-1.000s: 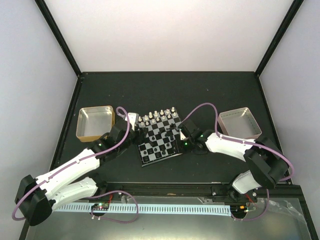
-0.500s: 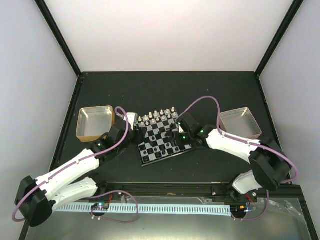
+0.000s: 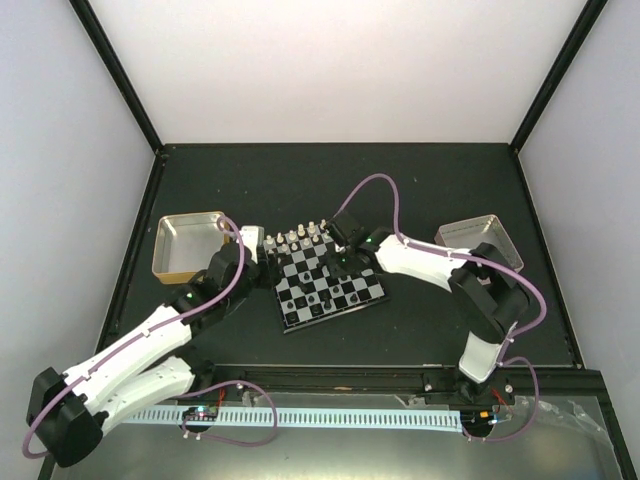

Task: Set up the chess pieces on the board
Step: Pick up the chess piece from the chessboard.

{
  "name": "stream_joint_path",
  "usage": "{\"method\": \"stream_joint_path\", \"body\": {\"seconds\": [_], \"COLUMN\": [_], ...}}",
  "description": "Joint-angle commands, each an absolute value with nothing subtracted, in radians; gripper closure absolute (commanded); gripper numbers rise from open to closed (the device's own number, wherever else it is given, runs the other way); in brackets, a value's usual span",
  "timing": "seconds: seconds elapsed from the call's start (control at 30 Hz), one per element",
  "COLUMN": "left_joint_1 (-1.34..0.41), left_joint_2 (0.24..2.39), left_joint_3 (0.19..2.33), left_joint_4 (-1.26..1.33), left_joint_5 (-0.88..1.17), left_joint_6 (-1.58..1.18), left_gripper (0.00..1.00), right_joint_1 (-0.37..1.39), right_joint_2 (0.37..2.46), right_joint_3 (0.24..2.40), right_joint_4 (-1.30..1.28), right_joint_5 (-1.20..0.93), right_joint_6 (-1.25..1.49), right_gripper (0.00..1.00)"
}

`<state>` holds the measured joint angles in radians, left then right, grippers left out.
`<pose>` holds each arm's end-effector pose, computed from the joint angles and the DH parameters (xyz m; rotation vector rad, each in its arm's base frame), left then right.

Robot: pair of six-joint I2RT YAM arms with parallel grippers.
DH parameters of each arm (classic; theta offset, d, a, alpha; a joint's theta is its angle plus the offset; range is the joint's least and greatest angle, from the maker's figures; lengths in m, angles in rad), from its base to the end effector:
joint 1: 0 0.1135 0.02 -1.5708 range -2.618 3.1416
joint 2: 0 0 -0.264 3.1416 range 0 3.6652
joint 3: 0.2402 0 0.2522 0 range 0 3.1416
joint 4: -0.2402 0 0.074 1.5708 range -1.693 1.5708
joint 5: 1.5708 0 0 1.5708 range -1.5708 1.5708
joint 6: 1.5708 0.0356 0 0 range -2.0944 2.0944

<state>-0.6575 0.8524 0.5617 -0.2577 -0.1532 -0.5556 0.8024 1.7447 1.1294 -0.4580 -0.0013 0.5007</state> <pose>0.1547 -0.1126 0.2426 0.0172 2.1629 -0.5547 0.2451 0.2536 0.1848 -0.4086 2.6851 0.4198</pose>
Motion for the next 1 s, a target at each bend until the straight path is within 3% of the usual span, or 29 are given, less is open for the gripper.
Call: {"method": "stream_joint_path", "body": {"seconds": [0.0,0.3,0.57,0.97], "left_joint_1": [-0.643,-0.63,-0.625,-0.621], "left_joint_2": [0.824,0.816,0.809,0.81], "left_joint_3": [0.554,0.546,0.542,0.539], "left_joint_4": [-0.277,-0.279,-0.281,-0.277], "left_joint_5": [-0.155,-0.142,-0.14,-0.132], "left_joint_6": [-0.568,-0.565,-0.563,-0.563], "left_gripper": [0.41,0.41,0.41,0.41], "right_joint_1": [0.825,0.838,0.84,0.839], "right_joint_2": [1.789,1.849,1.841,1.656], "right_joint_3": [1.191,1.224,1.211,1.085], "right_joint_4": [-0.522,-0.523,-0.495,-0.445], "right_joint_5": [0.047,0.062,0.067,0.077], "right_joint_6": [0.46,0.455,0.456,0.47], "right_gripper": [0.68,0.76,0.93,0.95]}}
